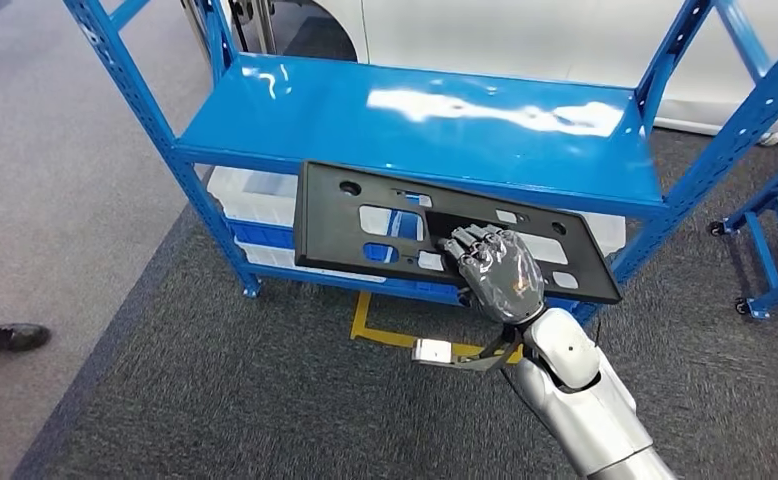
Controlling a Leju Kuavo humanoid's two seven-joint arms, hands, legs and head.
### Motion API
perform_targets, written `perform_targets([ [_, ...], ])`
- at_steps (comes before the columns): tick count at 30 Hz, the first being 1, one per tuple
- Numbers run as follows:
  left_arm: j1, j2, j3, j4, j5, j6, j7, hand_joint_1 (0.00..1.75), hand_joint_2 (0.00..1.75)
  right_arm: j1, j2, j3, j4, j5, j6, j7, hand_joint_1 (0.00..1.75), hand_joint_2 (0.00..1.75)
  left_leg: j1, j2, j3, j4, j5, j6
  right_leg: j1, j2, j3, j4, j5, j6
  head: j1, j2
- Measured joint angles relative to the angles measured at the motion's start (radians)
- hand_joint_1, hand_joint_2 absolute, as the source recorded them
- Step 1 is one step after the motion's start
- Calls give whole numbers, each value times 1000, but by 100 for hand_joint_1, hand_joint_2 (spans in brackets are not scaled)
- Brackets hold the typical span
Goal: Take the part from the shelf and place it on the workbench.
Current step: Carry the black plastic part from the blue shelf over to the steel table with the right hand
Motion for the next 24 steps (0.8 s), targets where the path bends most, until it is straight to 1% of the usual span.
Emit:
perform_targets([
  [1, 1, 2, -1, 0, -1, 0, 0, 0, 175, -1, 2, 2, 0, 0, 0, 0, 175, 175, 2, -1, -6, 4, -7, -6, -1, -2, -8, -2, 11, -10, 0, 0],
  [2, 1, 4, -2, 1, -1, 0, 0, 0, 175, -2, 3, 4, 0, 0, 0, 0, 175, 175, 4, -3, -15, 22, -35, -11, -3, -4, -20, -5, 24, -19, 0, 0],
  [3, 2, 6, -3, 1, -1, -1, 0, 0, 175, -3, 5, 6, 0, 0, 1, 0, 175, 175, 6, -4, -27, 57, -79, -17, -5, -6, -33, -7, 38, -28, 0, 0],
  [4, 1, 6, -3, 2, -1, -1, 0, 0, 175, -3, 7, 8, -1, 0, 1, 0, 175, 175, 7, -5, -40, 108, -133, -21, -4, -7, -48, -7, 50, -32, 0, 0],
  [5, 1, 7, -4, 2, -1, -1, 0, 0, 175, -4, 8, 10, -1, 0, 1, 0, 175, 175, 7, -5, -51, 170, -179, -25, -4, -8, -64, -6, 63, -34, 0, 0],
  [6, 0, 8, -4, 2, -1, -1, 0, 0, 175, -4, 9, 11, -1, 0, 1, 0, 175, 175, 8, -5, -55, 225, -200, -29, -3, -8, -81, -4, 76, -33, 0, 0],
  [7, -1, 8, -4, 2, -1, -1, 0, 0, 175, -4, 10, 12, -1, -1, 1, 0, 175, 175, 8, -5, -50, 261, -196, -31, -3, -8, -99, -2, 88, -32, 0, 0],
  [8, -2, 8, -4, 1, -2, -1, 0, 0, 175, -4, 10, 12, -1, -1, 2, 0, 175, 175, 8, -5, -31, 267, -171, -31, -3, -8, -117, 2, 99, -30, 0, 0],
  [9, -3, 9, -4, 1, -4, -1, 0, 0, 175, -4, 10, 13, -1, -2, 3, 0, 175, 175, 9, -5, 5, 240, -139, -30, -3, -8, -135, 6, 111, -28, 0, 0],
  [10, -4, 10, -4, 1, -8, -1, -1, 0, 175, -5, 11, 13, -1, -4, 4, 0, 175, 175, 9, -6, 60, 178, -121, -27, -2, -8, -149, 9, 122, -24, 0, 0],
  [11, -6, 11, -4, 1, -11, -1, -1, 0, 175, -7, 11, 13, -1, -6, 5, 0, 175, 175, 7, -7, 119, 99, -121, -23, -1, -8, -161, 13, 132, -20, 0, 0],
  [12, -9, 13, -4, 1, -16, -1, -1, 0, 175, -10, 12, 13, -2, -8, 7, 0, 175, 175, 5, -9, 170, 25, -134, -18, 0, -8, -168, 14, 143, -15, 0, 0],
  [13, -11, 14, -4, 1, -20, -1, -1, 0, 175, -15, 14, 13, -2, -11, 9, -1, 175, 175, 2, -10, 202, -30, -150, -12, 0, -8, -172, 12, 154, -10, 0, 0],
  [14, -12, 15, -4, 1, -24, 0, 0, 0, 175, -22, 16, 15, -2, -15, 11, -2, 175, 175, -1, -10, 211, -55, -154, -7, 0, -9, -174, 7, 167, -4, 0, 0],
  [15, -13, 15, -4, 1, -29, 1, 0, 0, 175, -29, 17, 17, -1, -21, 14, -3, 175, 175, 0, -9, 206, -64, -147, 0, 0, -9, -177, 0, 179, 2, 0, 0],
  [16, -15, 15, -4, 1, -35, 1, 1, 0, 175, -35, 18, 19, -1, -27, 18, -6, 175, 175, 1, -7, 197, -66, -134, 8, -1, -8, -181, -2, 178, 8, 0, 0],
  [17, -17, 15, -4, 1, -40, 2, 1, 0, 175, -40, 19, 20, -1, -33, 23, -9, 175, 175, 3, -4, 186, -69, -120, 17, -2, -6, -187, 9, 155, 13, 0, 0],
  [18, -19, 14, -4, 2, -46, 2, 2, 0, 175, -45, 19, 22, -1, -38, 28, -13, 175, 175, 5, -1, 172, -72, -105, 26, -2, -5, -195, 39, 110, 17, 0, 0],
  [19, -22, 13, -4, 2, -50, 2, 2, 0, 175, -49, 19, 23, -1, -42, 33, -15, 175, 175, 4, 1, 157, -71, -92, 32, -4, -3, -205, 89, 50, 20, 0, 0],
  [20, -24, 12, -4, 2, -54, 2, 2, 0, 175, -53, 19, 25, -1, -45, 36, -18, 175, 175, 4, 1, 140, -70, -80, 37, -5, -3, -215, 151, -3, 23, 0, 0],
  [21, -26, 11, -4, 2, -56, 2, 2, 0, 175, -56, 19, 27, -1, -47, 37, -18, 175, 175, 3, 1, 123, -69, -68, 38, -5, -3, -221, 214, -29, 25, 0, 0],
  [22, -27, 10, -4, 2, -57, 2, 3, 0, 175, -58, 20, 28, -1, -48, 38, -18, 175, 175, 3, 1, 106, -67, -57, 38, -5, -3, -222, 263, -22, 26, 0, 0],
  [23, -27, 10, -4, 2, -58, 2, 3, 0, 175, -59, 21, 29, -1, -48, 39, -18, 175, 175, 2, -2, 87, -64, -46, 36, -5, -2, -213, 287, 11, 25, 0, 0],
  [24, -27, 9, -4, 2, -58, 2, 3, 0, 175, -61, 22, 30, -1, -48, 41, -18, 175, 175, 2, -6, 70, -59, -36, 33, -5, 1, -191, 282, 51, 22, 0, 0],
])
